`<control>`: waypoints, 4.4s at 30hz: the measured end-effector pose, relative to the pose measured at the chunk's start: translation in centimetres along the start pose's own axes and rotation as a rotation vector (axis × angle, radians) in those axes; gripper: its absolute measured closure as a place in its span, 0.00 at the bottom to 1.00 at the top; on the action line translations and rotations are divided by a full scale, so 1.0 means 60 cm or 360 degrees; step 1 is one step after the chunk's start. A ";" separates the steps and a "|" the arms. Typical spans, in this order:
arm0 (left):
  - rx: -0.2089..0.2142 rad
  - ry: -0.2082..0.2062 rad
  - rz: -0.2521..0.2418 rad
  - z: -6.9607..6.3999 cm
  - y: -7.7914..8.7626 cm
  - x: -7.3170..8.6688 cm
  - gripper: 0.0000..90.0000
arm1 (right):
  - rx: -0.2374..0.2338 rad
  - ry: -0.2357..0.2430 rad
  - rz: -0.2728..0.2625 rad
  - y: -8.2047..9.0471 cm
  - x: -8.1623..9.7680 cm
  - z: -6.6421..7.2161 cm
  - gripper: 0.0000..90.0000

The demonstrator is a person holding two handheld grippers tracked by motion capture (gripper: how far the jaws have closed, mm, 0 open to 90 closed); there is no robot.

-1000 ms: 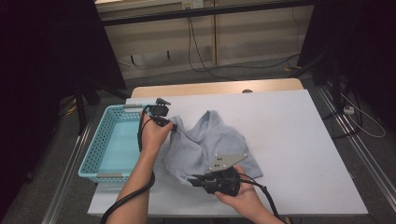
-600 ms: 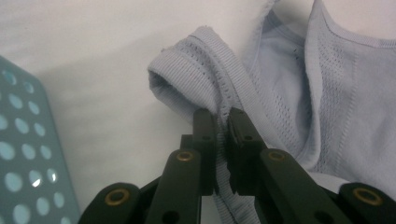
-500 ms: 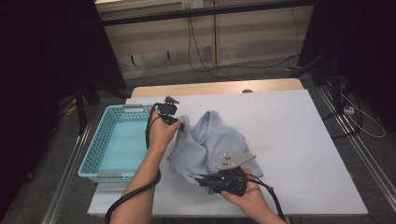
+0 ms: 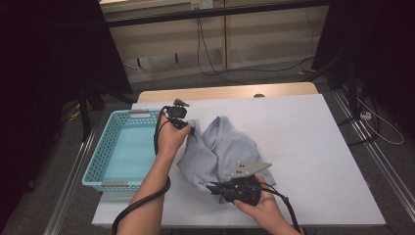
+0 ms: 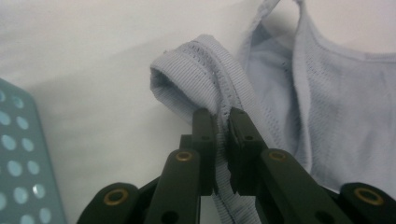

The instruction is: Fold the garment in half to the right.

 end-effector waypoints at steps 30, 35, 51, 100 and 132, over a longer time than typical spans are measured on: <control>0.0082 -0.0003 -0.0080 -0.030 -0.022 -0.018 0.90 | 0.0162 -0.0084 -0.0113 0.064 0.003 -0.036 0.95; 0.0112 0.0005 -0.0094 -0.033 -0.025 -0.020 0.90 | 0.0196 -0.0090 -0.0104 0.072 0.007 -0.045 0.95; 0.0155 -0.0026 -0.0124 -0.050 -0.030 -0.032 0.89 | 0.0310 -0.0061 -0.0052 0.090 0.017 -0.059 0.95; 0.0102 -0.0091 -0.0278 -0.051 -0.001 -0.027 0.45 | 0.0469 -0.0211 -0.0018 0.127 0.059 -0.081 0.93; 0.0167 -0.0089 -0.0236 -0.047 -0.009 0.039 0.26 | 0.0593 -0.0163 0.0041 0.146 0.057 -0.078 0.84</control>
Point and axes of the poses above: each handheld gripper's, and its own axes: y roughly backward along the jaws, x roughly out of its underside, z roughly to its left, the point moved 4 cm from there along -y, roughly forward along the jaws, and after that the axes turned 3 degrees about -x, right-handed, at the moved point
